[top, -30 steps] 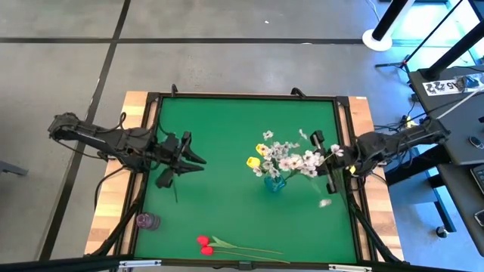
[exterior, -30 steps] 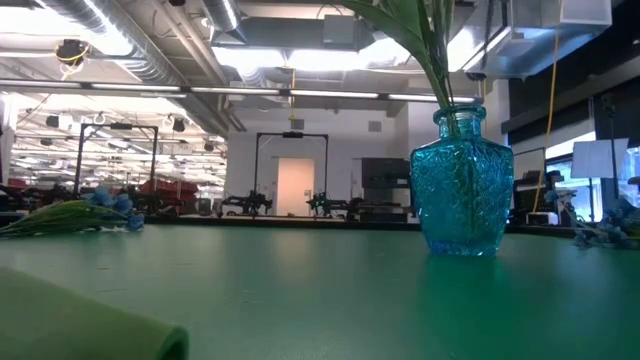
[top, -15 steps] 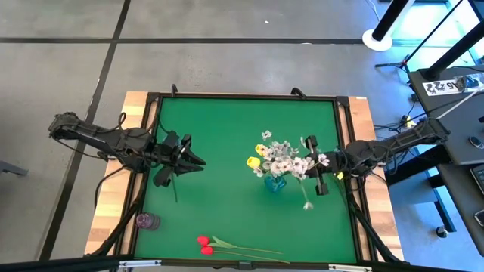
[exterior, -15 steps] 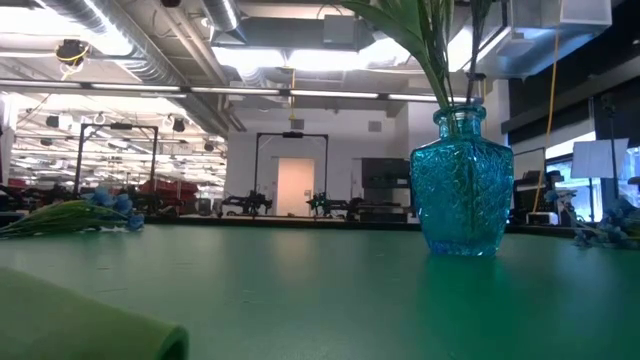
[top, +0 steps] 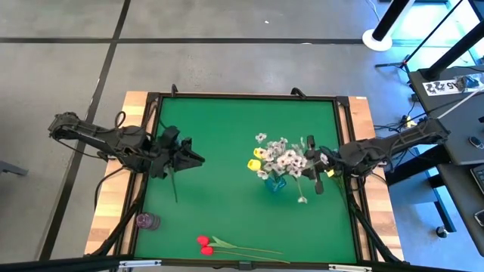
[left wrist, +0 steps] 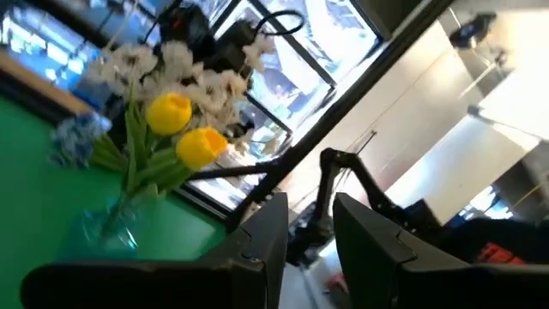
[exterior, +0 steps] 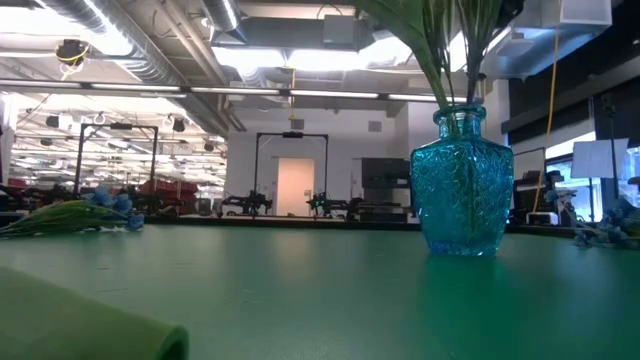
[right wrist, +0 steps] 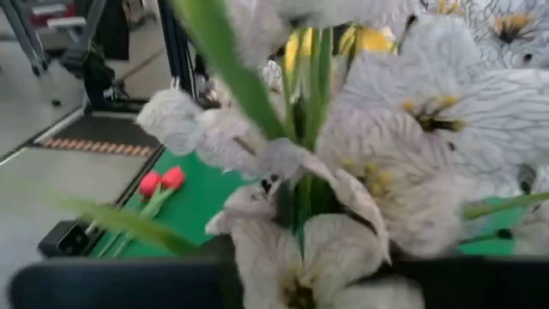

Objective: Sort flowers into vase by color
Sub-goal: Put the white flowers into the blue vase

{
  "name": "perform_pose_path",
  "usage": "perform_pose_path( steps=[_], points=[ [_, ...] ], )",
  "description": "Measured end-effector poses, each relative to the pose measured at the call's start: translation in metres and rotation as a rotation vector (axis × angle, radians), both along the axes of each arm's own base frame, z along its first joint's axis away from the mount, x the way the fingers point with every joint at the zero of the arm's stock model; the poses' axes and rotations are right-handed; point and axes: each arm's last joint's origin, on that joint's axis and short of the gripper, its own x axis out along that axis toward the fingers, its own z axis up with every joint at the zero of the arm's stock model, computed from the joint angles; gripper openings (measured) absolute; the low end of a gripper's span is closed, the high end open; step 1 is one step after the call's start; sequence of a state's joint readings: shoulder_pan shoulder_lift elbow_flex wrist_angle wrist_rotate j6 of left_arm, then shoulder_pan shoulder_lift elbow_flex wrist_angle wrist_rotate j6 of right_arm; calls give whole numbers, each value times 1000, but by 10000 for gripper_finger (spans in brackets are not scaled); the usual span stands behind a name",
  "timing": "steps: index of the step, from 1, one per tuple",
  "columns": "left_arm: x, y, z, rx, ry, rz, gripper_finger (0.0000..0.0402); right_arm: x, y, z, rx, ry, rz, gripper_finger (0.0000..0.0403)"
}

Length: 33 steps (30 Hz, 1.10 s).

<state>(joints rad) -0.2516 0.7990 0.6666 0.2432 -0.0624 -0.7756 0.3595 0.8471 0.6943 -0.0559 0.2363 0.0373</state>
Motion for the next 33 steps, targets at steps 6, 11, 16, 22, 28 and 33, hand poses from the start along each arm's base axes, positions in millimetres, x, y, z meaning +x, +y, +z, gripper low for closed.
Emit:
perform_pose_path(
  steps=[6, 11, 16, 22, 28, 33],
  points=[
    [1, 3, -5, -40, 59, 16, 92, -9, -4, 17, -42, 155, -32, 189],
    [2, 10, -16, 64, 155, 136, 92, -14, -6, 24, -34, 212, -60, 250],
    [0, 22, -11, 131, 278, 224, 92, -15, -7, 21, -54, 259, -66, 287],
    [-15, 40, 22, 267, 421, 423, 92, -10, -6, 9, -94, 357, -84, 298],
    [-24, 48, 23, 307, 538, 492, 92, -2, -3, 0, -101, 430, -96, 299],
    [-22, 49, 23, 293, 538, 508, 92, -9, -6, 20, -70, 465, -118, 299]
  ],
)
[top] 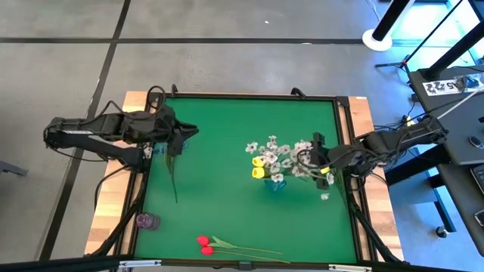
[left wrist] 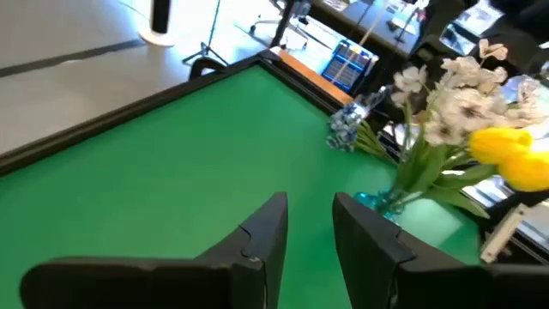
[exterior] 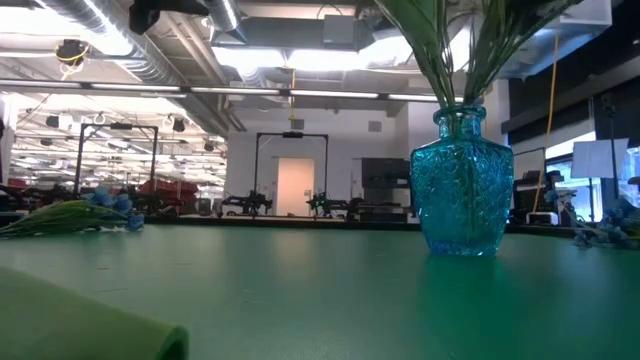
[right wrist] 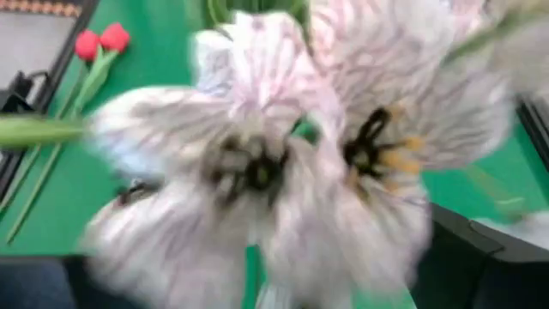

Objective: Sort flowers into vase by color
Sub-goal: Put the white flowers into the blue vase, then put the left blue flowers into the violet vase

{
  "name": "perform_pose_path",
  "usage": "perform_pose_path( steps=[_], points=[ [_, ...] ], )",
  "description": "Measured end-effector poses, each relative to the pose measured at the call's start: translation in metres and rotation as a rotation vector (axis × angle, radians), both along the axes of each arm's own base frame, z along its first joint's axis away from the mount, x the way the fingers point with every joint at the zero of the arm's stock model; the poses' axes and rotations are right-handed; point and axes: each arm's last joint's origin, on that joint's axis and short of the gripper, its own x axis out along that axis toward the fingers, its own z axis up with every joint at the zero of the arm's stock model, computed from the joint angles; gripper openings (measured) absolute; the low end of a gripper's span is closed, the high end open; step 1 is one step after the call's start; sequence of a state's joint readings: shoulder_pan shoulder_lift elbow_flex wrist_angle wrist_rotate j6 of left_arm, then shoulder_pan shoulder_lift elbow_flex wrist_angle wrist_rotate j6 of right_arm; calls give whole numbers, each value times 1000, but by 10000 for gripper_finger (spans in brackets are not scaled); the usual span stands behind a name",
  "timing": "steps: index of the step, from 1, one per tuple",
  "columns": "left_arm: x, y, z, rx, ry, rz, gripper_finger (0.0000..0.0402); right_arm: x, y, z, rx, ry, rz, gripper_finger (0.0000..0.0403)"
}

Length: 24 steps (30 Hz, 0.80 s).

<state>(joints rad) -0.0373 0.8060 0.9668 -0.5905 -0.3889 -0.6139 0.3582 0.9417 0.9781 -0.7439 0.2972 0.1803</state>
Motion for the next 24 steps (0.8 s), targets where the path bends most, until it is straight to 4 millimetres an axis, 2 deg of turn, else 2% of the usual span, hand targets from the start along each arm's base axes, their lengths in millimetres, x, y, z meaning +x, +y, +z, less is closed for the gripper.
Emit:
perform_pose_path(
  steps=[4, 7, 12, 18, 24],
  points=[
    [0, 4, 0, 4, 0, 43, 92, -12, -4, 15, 8, 81, -32, 299],
    [5, 6, -8, -12, 62, 96, 92, -19, -7, 23, 20, 119, -56, 299],
    [10, 9, -35, -91, 291, 224, 92, -24, -9, 40, 59, 101, -83, 299],
    [15, 8, -72, -294, 591, 442, 92, -36, -14, 66, 103, 70, -147, 299],
    [32, 9, -105, -422, 839, 631, 92, -53, -22, 94, 133, 18, -232, 299]
  ],
)
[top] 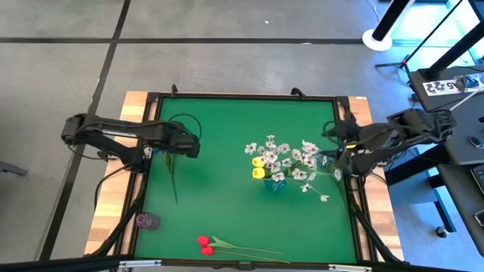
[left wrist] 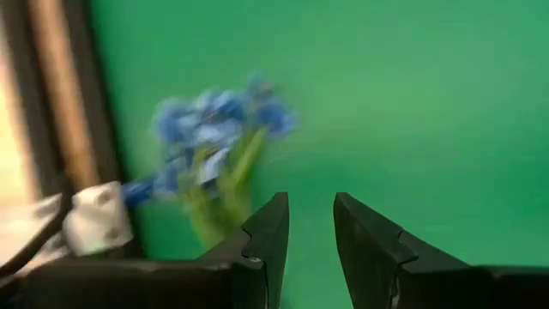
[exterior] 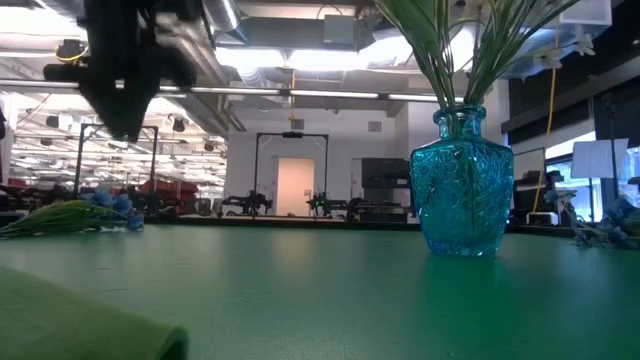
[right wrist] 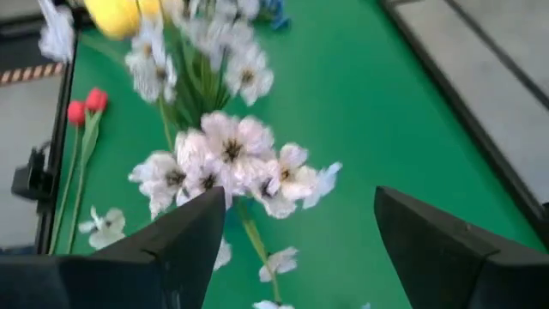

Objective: Sort flowers into vase by color
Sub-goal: Put the left blue flowers into the violet vase

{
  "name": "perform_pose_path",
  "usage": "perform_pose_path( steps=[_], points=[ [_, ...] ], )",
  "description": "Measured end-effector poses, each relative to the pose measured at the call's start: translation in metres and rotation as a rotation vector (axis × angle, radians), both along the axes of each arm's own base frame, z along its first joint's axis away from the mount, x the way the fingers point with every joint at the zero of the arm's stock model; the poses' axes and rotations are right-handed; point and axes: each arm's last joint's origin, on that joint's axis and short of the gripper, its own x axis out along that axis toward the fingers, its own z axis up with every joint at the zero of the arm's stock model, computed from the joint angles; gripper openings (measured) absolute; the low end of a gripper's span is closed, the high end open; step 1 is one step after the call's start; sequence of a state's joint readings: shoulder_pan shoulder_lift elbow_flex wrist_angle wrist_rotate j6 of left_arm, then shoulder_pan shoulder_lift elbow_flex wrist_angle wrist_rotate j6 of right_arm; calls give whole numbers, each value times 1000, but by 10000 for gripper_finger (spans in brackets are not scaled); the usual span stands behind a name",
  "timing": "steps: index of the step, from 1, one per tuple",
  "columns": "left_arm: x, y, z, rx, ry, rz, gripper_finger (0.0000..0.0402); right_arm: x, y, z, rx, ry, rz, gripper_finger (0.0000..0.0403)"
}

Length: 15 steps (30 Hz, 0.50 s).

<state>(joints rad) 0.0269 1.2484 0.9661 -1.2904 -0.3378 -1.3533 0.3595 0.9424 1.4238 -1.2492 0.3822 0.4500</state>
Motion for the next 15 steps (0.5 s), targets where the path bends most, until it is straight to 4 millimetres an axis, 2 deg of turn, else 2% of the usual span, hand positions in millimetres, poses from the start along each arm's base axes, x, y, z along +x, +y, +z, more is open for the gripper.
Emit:
perform_pose_path(
  steps=[4, 10, 15],
  points=[
    [8, 9, -24, -95, 131, 66, 92, -4, -2, 15, 8, -53, -15, 299],
    [-9, 23, -54, -201, 230, 212, 92, -3, -1, 21, 44, -61, -1, 299],
    [-12, 26, -74, -218, 175, 235, 92, -3, 0, 21, 52, -54, 10, 299]
  ],
)
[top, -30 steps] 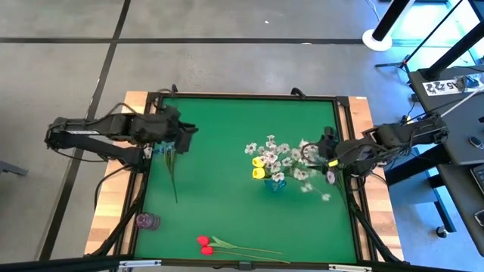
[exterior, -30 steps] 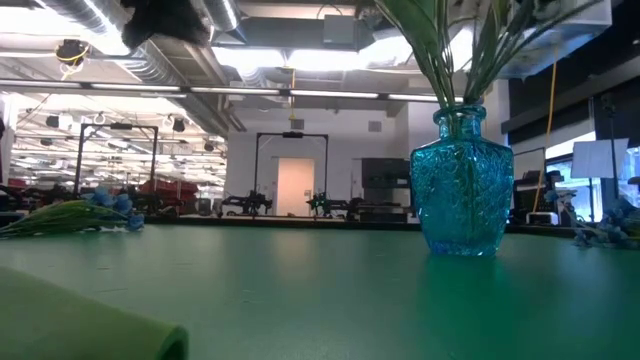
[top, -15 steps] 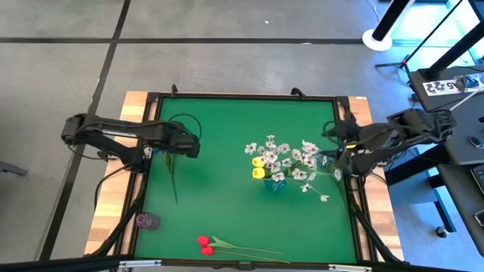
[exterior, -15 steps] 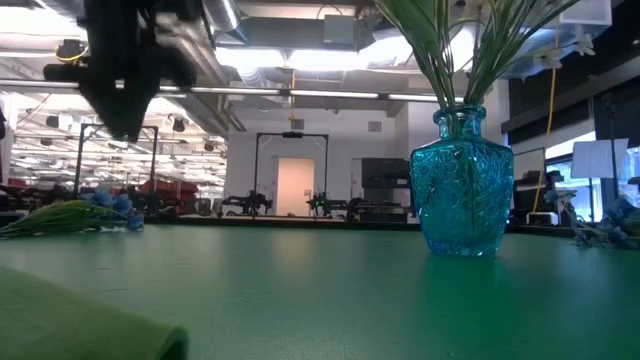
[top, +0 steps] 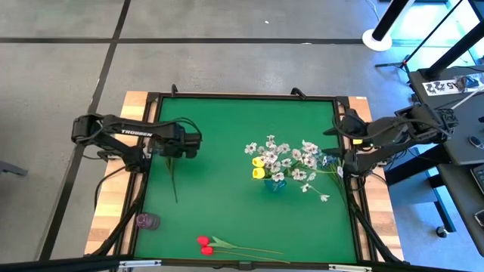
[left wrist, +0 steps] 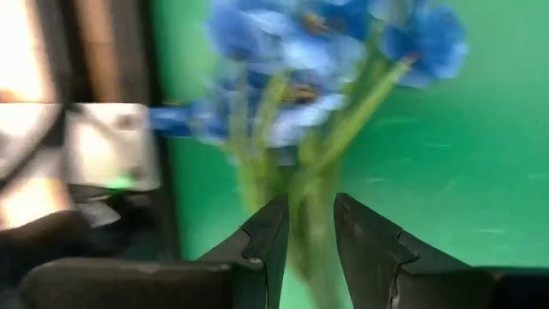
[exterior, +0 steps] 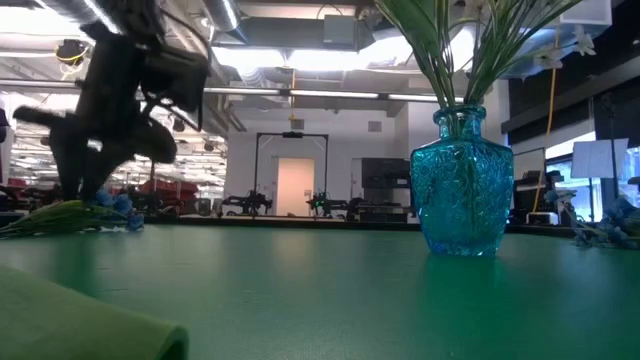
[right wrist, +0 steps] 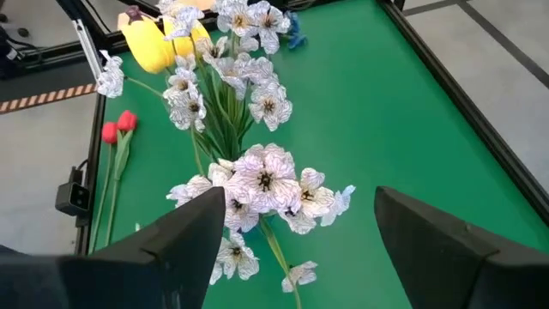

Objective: Sort flowers into vase by color
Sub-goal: Put the left blue flowers into the violet vase

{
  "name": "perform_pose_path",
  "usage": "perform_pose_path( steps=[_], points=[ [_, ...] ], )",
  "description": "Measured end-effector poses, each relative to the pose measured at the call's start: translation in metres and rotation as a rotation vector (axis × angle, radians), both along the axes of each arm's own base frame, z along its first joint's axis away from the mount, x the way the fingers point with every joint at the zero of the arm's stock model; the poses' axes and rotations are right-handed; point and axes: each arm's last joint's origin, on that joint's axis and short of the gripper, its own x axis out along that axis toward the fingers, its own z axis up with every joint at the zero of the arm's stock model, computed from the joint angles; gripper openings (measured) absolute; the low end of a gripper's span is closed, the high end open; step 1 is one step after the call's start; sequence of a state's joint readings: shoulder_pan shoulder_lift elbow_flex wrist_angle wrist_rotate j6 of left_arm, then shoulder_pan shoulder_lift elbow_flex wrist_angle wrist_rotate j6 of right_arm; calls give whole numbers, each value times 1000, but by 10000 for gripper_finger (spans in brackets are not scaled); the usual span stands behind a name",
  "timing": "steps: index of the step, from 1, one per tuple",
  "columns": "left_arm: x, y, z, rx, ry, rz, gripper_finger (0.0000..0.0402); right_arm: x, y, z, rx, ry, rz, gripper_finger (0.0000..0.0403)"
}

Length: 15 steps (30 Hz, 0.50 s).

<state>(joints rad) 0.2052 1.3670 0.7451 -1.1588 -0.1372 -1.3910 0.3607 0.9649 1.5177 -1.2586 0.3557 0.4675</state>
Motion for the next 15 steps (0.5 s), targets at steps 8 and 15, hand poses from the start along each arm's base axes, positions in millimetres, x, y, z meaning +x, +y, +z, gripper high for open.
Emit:
perform_pose_path(
  steps=[8, 15],
  points=[
    [-14, -5, -37, -44, -57, 52, 91, 10, 5, -3, 7, 37, 19, 299],
    [-9, -12, -33, -4, -123, -41, 26, 10, 4, -4, -7, 35, 6, 298]
  ],
)
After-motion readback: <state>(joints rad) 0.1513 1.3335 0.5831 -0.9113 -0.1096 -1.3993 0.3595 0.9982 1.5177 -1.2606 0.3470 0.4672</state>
